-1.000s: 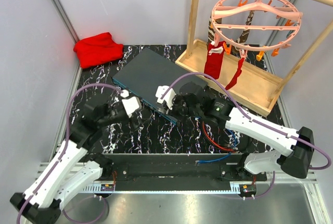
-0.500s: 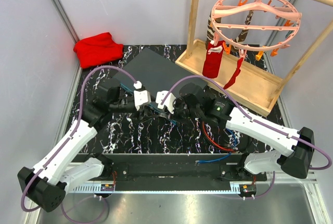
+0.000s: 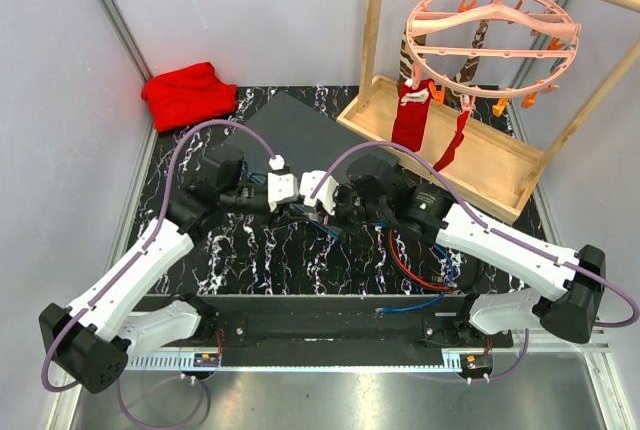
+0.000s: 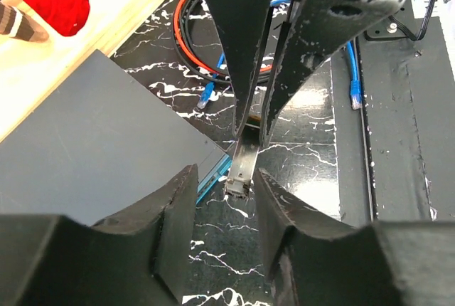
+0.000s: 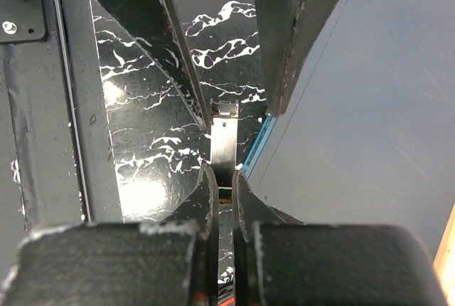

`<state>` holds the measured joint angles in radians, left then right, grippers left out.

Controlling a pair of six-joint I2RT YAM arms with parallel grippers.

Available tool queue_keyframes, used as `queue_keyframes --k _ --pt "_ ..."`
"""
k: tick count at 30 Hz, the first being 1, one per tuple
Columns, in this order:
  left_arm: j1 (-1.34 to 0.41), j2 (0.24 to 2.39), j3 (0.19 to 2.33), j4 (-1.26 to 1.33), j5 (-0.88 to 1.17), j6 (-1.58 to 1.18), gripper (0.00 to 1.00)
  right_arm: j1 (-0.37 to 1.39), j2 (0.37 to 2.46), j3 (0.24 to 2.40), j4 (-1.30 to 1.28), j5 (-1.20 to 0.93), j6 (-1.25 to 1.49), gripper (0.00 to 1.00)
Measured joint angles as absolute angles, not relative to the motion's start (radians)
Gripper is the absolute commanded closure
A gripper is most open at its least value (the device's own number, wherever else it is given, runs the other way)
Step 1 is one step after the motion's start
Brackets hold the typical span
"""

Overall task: Insert the plug into the switch port
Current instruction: Pick up the plug from the center of the board.

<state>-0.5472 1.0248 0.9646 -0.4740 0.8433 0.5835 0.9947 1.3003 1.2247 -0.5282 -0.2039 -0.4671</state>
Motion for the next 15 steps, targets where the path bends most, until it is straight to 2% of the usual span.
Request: queue_keyframes --k 15 --pt "-0.558 1.041 0.970 -0.527 0.834 0.613 0.54 0.987 1.294 1.225 -0.574 -0.213 -0.465 1.00"
